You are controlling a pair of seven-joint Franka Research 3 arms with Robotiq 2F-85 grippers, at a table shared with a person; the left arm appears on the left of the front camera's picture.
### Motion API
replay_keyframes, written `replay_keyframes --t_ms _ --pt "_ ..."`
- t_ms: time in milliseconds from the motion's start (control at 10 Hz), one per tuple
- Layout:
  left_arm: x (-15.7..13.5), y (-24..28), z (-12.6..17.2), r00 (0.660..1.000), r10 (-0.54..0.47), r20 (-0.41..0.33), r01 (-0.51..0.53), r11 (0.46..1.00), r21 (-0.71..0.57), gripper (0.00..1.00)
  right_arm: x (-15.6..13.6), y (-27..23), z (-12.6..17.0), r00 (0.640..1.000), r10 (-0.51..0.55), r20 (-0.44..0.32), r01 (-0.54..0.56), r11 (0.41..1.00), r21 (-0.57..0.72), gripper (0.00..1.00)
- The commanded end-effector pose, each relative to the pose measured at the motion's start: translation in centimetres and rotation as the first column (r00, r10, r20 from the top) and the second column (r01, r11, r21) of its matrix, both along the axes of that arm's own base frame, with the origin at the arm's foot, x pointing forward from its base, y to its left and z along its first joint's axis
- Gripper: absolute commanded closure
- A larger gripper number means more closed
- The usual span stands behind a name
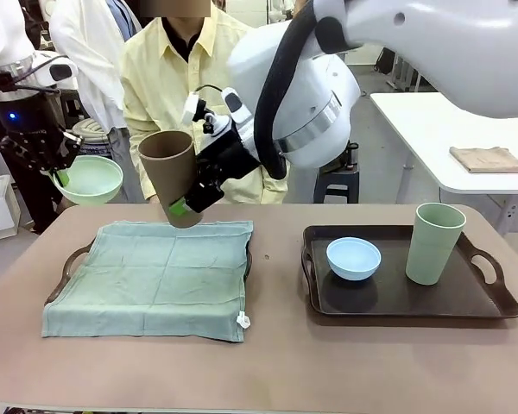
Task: Set up a tray with a mat and arrange the tableware.
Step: Place the Picnic Bowl and Reusable plastic cup back onto the Handle tray in front of the human's position.
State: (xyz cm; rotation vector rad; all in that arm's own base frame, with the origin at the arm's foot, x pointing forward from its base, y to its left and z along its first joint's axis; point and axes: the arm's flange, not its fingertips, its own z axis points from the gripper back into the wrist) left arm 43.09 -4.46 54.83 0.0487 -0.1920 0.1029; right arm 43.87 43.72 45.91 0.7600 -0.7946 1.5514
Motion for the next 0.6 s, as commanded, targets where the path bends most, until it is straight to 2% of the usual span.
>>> replay_keyframes --t_ms 0,100,500 --pt "1.0 0.8 -3.7 0.999 -0.004 -0.053 -0.001 0.997 -0.08 0.96 1.4 -1.3 -3.3 0.997 -0.002 -0.083 0.012 0.993 0.119 0.19" --pt "1.6 1.4 -6.2 0.996 -0.007 -0.086 -0.003 0.993 -0.117 0.96 2.1 -1.5 -5.5 0.993 0.002 -0.114 0.013 0.992 0.129 0.19" --pt "2.2 2.0 -12.4 0.991 -0.02 -0.129 -0.009 0.976 -0.22 0.96 2.9 -1.4 -12.4 0.984 0.022 -0.176 -0.003 0.994 0.111 0.19"
